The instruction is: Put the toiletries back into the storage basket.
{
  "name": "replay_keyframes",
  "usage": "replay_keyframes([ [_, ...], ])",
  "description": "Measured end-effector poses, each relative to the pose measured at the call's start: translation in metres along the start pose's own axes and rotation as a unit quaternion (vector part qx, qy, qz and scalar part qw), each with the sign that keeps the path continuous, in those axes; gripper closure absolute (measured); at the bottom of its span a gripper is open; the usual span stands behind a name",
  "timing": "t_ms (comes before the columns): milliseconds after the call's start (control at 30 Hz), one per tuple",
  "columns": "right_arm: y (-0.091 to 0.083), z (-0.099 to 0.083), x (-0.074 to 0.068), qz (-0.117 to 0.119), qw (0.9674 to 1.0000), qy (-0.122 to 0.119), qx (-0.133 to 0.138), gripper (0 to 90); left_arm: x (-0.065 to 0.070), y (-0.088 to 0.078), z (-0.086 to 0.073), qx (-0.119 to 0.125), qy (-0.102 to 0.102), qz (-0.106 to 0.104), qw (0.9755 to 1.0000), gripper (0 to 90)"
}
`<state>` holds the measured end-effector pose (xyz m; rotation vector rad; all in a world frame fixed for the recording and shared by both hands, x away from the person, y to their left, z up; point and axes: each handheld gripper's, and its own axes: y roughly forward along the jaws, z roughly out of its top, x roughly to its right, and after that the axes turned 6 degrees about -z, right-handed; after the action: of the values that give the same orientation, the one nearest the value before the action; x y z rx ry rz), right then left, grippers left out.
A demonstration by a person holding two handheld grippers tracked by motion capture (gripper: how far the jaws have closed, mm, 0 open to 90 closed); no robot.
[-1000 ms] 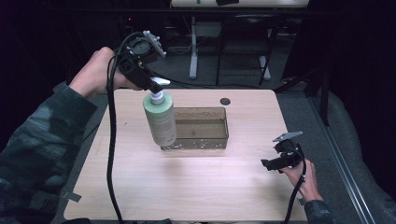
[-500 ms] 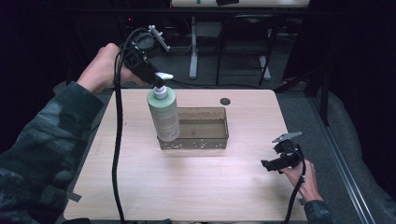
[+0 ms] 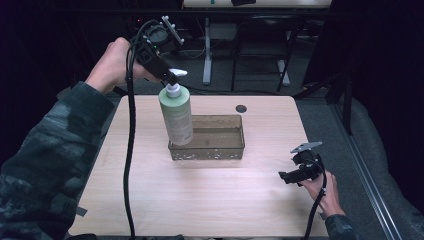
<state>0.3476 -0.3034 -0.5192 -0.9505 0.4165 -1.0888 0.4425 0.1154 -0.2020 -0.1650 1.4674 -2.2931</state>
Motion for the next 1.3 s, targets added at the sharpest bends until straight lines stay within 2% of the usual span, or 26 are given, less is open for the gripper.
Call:
replay_keyframes([
  [700, -0.001, 0.0, -0.001, 0.002, 1.0, -0.007, -0.002, 0.7, -0.012, 0.014, 0.009, 0.007, -0.019, 0.017, 0.9997, 62.8],
  [1000, -0.002, -0.001, 0.001, -0.002, 1.0, -0.004, 0.0, 1.0, -0.018, 0.025, 0.004, 0.009, -0.029, 0.017, 0.9994, 62.8],
  [1167, -0.001, -0.002, 0.0, 0.001, 1.0, -0.004, -0.004, 1.0, -0.022, 0.036, 0.0, 0.014, -0.035, 0.013, 0.9992, 62.8],
  [1300, -0.001, -0.002, -0.001, 0.0, 1.0, -0.007, -0.004, 1.1, -0.024, 0.042, -0.002, 0.008, -0.038, 0.006, 0.9992, 62.9],
])
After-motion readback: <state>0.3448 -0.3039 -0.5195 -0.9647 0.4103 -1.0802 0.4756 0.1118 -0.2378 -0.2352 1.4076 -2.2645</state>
